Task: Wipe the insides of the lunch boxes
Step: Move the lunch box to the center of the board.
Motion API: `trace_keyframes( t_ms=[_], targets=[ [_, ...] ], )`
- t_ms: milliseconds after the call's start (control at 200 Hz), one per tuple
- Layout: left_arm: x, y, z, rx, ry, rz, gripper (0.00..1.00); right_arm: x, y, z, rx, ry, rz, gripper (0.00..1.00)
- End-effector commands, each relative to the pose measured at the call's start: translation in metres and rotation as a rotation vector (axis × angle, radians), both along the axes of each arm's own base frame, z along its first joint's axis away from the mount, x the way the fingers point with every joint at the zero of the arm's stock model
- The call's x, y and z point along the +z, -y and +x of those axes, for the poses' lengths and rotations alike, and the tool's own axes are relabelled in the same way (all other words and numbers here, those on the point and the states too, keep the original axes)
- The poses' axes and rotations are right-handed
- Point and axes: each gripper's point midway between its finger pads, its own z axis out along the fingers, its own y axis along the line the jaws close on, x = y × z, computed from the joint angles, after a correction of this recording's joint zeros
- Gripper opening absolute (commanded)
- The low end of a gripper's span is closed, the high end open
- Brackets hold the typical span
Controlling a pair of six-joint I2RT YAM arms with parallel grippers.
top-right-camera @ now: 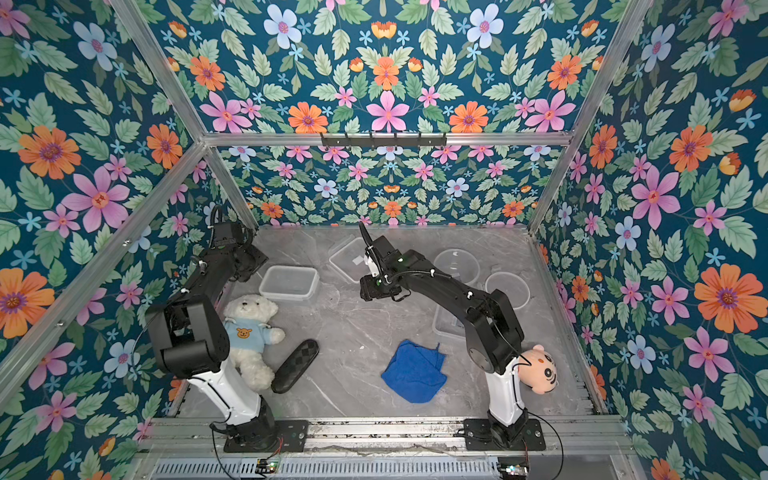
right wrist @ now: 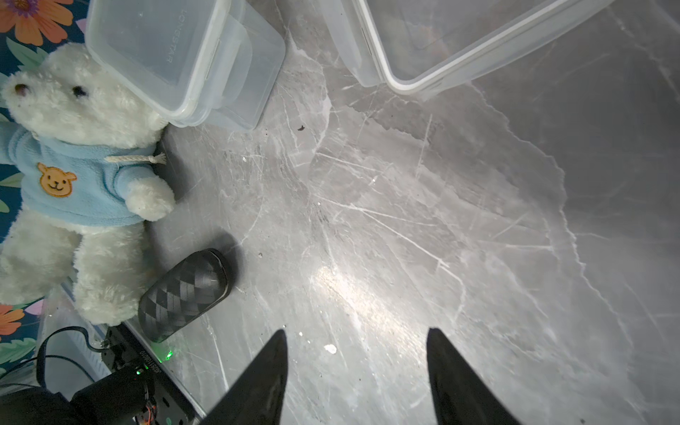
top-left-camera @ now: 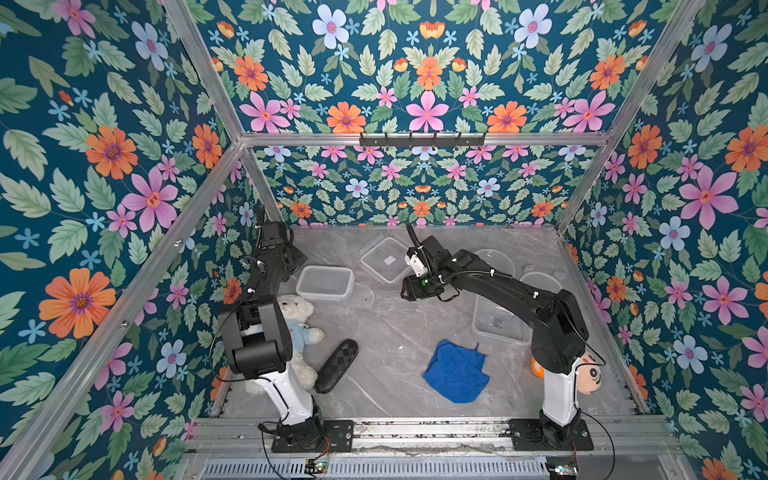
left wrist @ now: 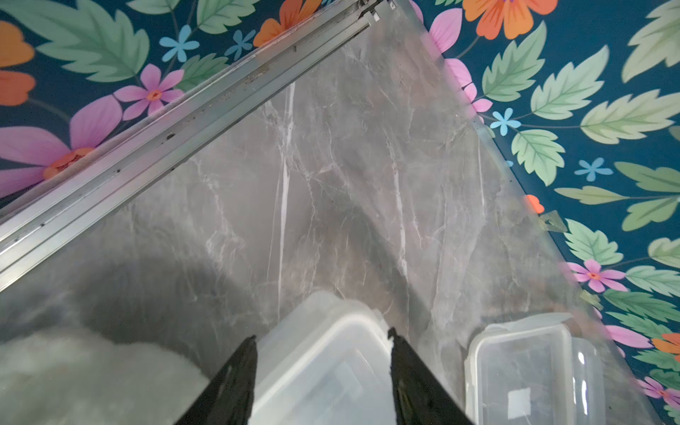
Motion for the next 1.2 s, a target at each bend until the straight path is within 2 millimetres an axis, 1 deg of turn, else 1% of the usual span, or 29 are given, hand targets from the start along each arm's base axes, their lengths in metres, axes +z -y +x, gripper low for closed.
trace_keyframes(
  t_ms=[0, 60, 155, 210, 250, 315, 380, 580, 655, 750, 840, 940, 1030, 1130, 1195],
  targets=[
    [-0.008, 0.010, 0.012, -0.066, 0.010, -0.051, 0.60, 0.001, -0.008, 0.002, 0.038, 0.007, 0.018, 0.63],
    [-0.016, 0.016, 0.014, -0.085, 0.011, -0.076, 0.60, 0.000, -0.009, 0.003, 0.041, 0.006, 0.017, 0.63],
    [-0.036, 0.017, 0.005, -0.076, -0.036, -0.082, 0.60, 0.001, -0.008, 0.005, 0.035, 0.007, 0.015, 0.64],
    [-0.044, 0.020, 0.002, -0.084, -0.050, -0.097, 0.59, 0.003, -0.008, 0.006, 0.029, 0.005, 0.020, 0.64],
    [-0.046, 0.023, 0.001, -0.091, -0.052, -0.109, 0.59, 0.003, -0.008, 0.005, 0.030, 0.000, 0.024, 0.64],
    [-0.044, 0.035, 0.002, -0.118, -0.043, -0.121, 0.58, 0.002, -0.008, 0.004, 0.028, -0.009, 0.027, 0.64],
    [-0.041, 0.056, 0.003, -0.158, -0.028, -0.128, 0.59, 0.002, -0.006, 0.002, 0.028, -0.015, 0.022, 0.64],
    [-0.039, 0.131, -0.001, -0.290, -0.012, -0.155, 0.58, -0.001, 0.006, 0.002, 0.000, -0.036, 0.030, 0.64],
    [-0.041, 0.155, -0.007, -0.335, -0.024, -0.152, 0.57, -0.004, 0.015, 0.004, -0.024, -0.052, 0.035, 0.65],
    [-0.046, 0.179, -0.016, -0.368, -0.026, -0.166, 0.57, -0.003, 0.025, 0.006, -0.047, -0.078, 0.071, 0.65],
    [-0.051, 0.202, -0.025, -0.396, -0.026, -0.197, 0.57, -0.002, 0.041, 0.010, -0.083, -0.087, 0.092, 0.65],
    [-0.051, 0.230, -0.032, -0.431, -0.020, -0.208, 0.57, -0.003, 0.059, 0.014, -0.125, -0.094, 0.103, 0.66],
    [-0.051, 0.256, -0.038, -0.458, -0.016, -0.226, 0.57, -0.007, 0.070, 0.015, -0.146, -0.135, 0.107, 0.66],
    [-0.049, 0.287, -0.041, -0.490, 0.002, -0.260, 0.57, -0.019, 0.080, 0.011, -0.157, -0.161, 0.067, 0.66],
    [-0.050, 0.307, -0.043, -0.520, 0.001, -0.271, 0.57, -0.026, 0.084, 0.009, -0.163, -0.171, 0.061, 0.66]
  ],
)
